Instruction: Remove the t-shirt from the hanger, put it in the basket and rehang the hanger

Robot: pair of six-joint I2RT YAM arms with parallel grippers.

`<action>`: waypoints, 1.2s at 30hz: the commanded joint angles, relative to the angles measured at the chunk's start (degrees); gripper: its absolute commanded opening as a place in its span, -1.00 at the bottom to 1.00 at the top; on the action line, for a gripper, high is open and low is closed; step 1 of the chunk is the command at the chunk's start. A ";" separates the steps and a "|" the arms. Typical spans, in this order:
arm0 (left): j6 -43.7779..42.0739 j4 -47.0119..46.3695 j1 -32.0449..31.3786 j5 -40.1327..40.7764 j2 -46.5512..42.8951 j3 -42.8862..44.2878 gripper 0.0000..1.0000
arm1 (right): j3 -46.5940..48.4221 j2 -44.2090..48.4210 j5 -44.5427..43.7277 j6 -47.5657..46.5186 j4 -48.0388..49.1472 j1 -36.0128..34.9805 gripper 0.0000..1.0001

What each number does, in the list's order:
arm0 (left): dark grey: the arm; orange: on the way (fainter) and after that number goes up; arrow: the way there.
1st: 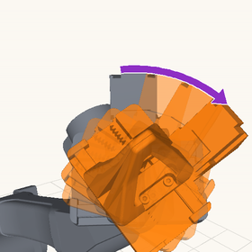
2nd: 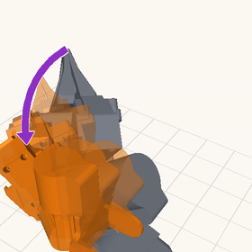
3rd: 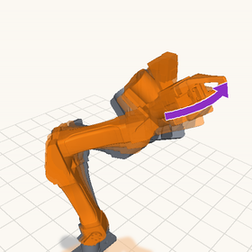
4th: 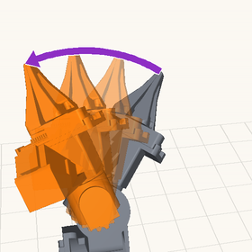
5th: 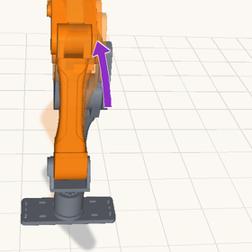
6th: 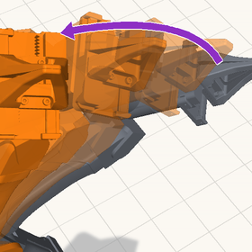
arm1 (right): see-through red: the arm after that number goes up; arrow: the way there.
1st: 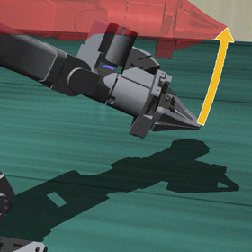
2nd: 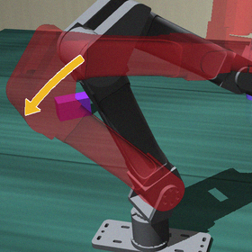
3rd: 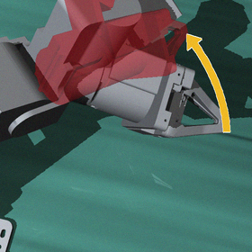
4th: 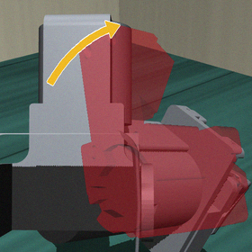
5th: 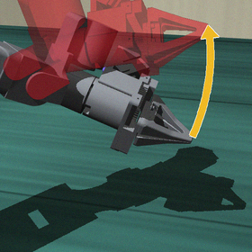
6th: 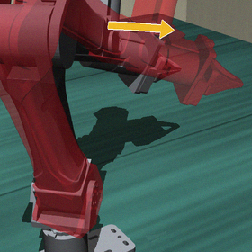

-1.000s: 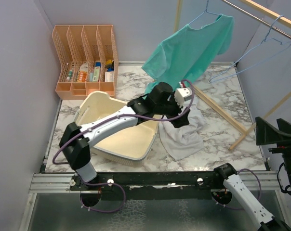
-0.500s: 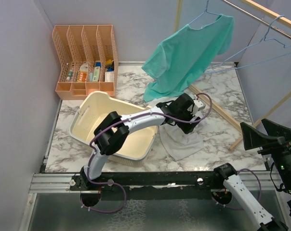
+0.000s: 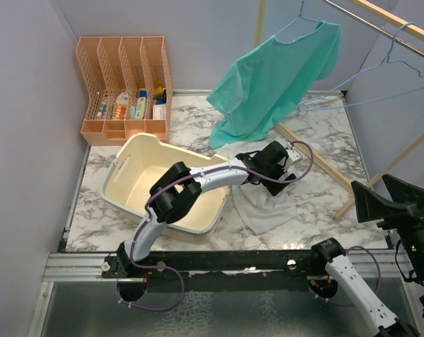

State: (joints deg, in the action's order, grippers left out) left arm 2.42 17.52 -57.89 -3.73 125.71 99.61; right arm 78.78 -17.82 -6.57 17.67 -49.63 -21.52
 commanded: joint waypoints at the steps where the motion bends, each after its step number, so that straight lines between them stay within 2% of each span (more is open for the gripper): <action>1: -2.47 -1.91 -0.38 1.50 2.92 1.12 0.86 | -0.90 0.52 1.58 -1.16 1.63 0.07 0.99; 4: -2.42 -3.60 -0.38 0.43 3.55 -0.32 0.80 | -1.45 0.30 1.88 -1.09 1.94 0.07 0.99; 7: -2.19 -4.14 -0.38 -2.11 3.47 -1.55 0.44 | -2.11 0.03 2.44 -1.02 2.13 0.10 0.99; 9: -1.78 -4.01 -0.32 -3.15 3.07 -2.39 0.04 | -2.45 -0.06 2.97 -0.82 2.19 0.13 0.99; 10: -1.63 -3.81 -0.30 -3.43 2.83 -2.74 -0.26 | -2.44 -0.10 3.23 -0.72 2.22 0.08 0.99; 11: -1.54 -3.42 -0.32 -3.47 2.63 -3.04 -0.68 | -2.47 -0.25 3.49 -0.64 2.25 0.08 0.99; 12: -1.38 -2.65 -0.30 -3.14 2.47 -3.06 -1.00 | -2.49 -0.27 3.69 -0.58 2.25 0.13 0.99; 19: -1.49 2.14 -0.16 1.42 -2.50 -4.08 -1.00 | -2.57 -1.65 7.37 -0.96 2.13 0.13 0.99; 25: -1.44 2.08 1.29 6.20 -14.92 -5.83 -1.00 | -4.21 -4.99 16.51 -2.32 2.27 0.08 1.00; 30: -1.86 1.24 2.52 9.45 -24.81 -3.84 -1.00 | -7.25 -8.15 26.99 -3.12 3.54 0.16 0.88; 36: -4.47 1.44 3.95 17.03 -34.57 1.03 -1.00 | -9.27 -9.24 31.48 -3.32 6.31 0.18 0.84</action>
State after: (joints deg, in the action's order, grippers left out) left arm 0.16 20.34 -54.78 5.72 97.45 96.84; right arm 69.73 -27.14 18.11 15.38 -47.29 -21.52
